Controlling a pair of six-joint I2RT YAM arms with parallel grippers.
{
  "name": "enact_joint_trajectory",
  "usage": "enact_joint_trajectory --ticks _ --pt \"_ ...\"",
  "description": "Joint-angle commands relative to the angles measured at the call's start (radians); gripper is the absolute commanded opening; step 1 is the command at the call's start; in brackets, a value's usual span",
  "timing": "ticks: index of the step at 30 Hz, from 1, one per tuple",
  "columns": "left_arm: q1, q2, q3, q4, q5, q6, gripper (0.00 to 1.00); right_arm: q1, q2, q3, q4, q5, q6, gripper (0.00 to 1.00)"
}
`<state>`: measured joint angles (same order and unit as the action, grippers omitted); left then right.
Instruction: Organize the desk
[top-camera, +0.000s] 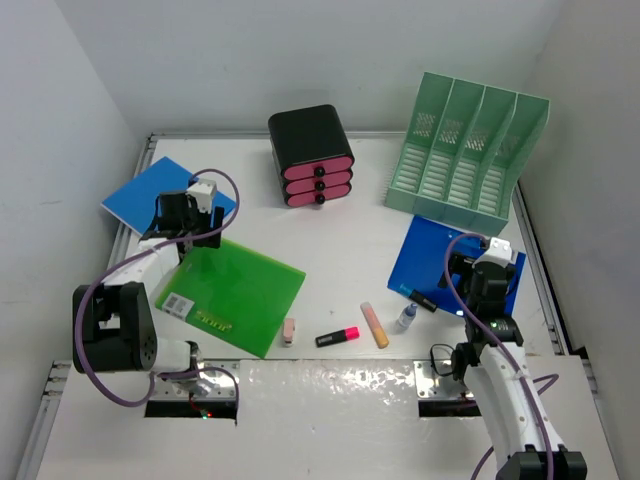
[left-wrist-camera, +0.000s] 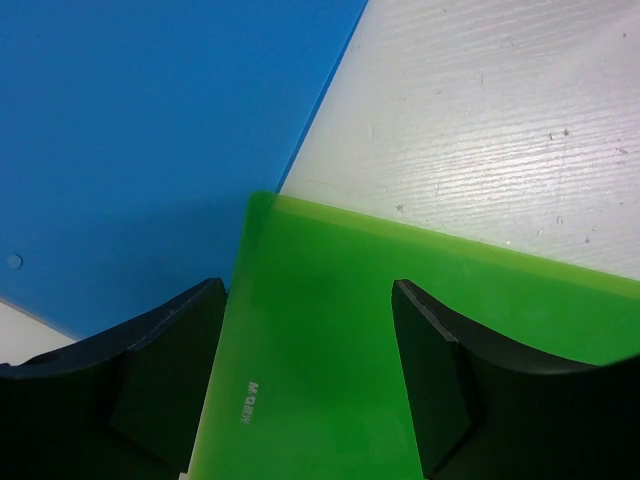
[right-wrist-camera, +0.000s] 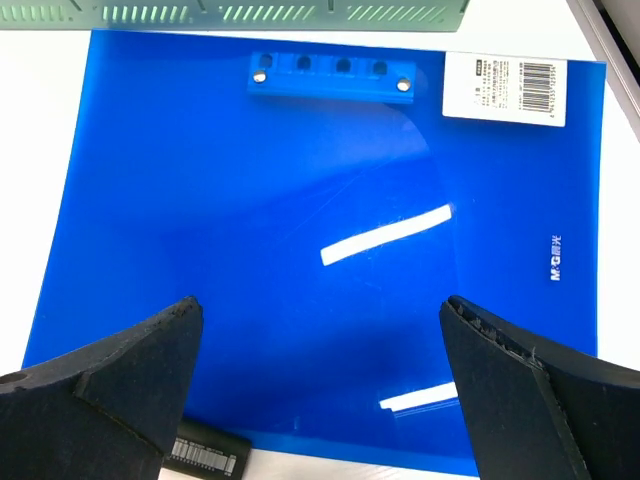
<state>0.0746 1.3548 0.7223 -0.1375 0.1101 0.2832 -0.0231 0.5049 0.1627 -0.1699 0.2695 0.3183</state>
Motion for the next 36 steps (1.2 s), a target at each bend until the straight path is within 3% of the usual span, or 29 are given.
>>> enact_joint_trajectory --ticks 1,5,9,15,16,21,25,30,36 --pt "0.011 -0.013 -0.004 0.056 0.023 -0.001 0.66 -0.001 -0.006 0.020 0.016 -0.009 0.011 0.99" --pt "0.010 -0.013 -0.023 0.075 0.103 0.028 0.66 -0.001 -0.016 0.031 0.073 -0.088 -0.008 0.99" --pt "0.011 -0.011 -0.038 0.119 0.177 0.031 0.66 0.000 0.026 0.069 0.217 -0.263 -0.038 0.96" --pt "0.010 -0.006 -0.072 0.318 0.214 -0.032 0.64 0.023 0.308 0.351 0.312 -0.446 0.039 0.78" --pt "0.010 -0.006 -0.081 0.363 0.227 -0.038 0.63 0.096 0.343 0.416 0.328 -0.435 0.038 0.77" --pt "0.008 -0.010 -0.138 0.482 0.227 -0.076 0.61 0.428 0.616 0.638 0.320 -0.104 -0.122 0.74" --pt "0.010 0.007 -0.179 0.616 0.215 -0.113 0.61 0.497 0.855 0.854 0.345 -0.102 -0.065 0.64" --pt "0.008 0.020 -0.213 0.691 0.185 -0.142 0.60 0.600 1.125 1.015 0.435 0.043 -0.068 0.66" --pt "0.008 0.049 -0.244 0.746 0.177 -0.141 0.60 0.649 1.311 1.136 0.518 0.109 -0.059 0.64"
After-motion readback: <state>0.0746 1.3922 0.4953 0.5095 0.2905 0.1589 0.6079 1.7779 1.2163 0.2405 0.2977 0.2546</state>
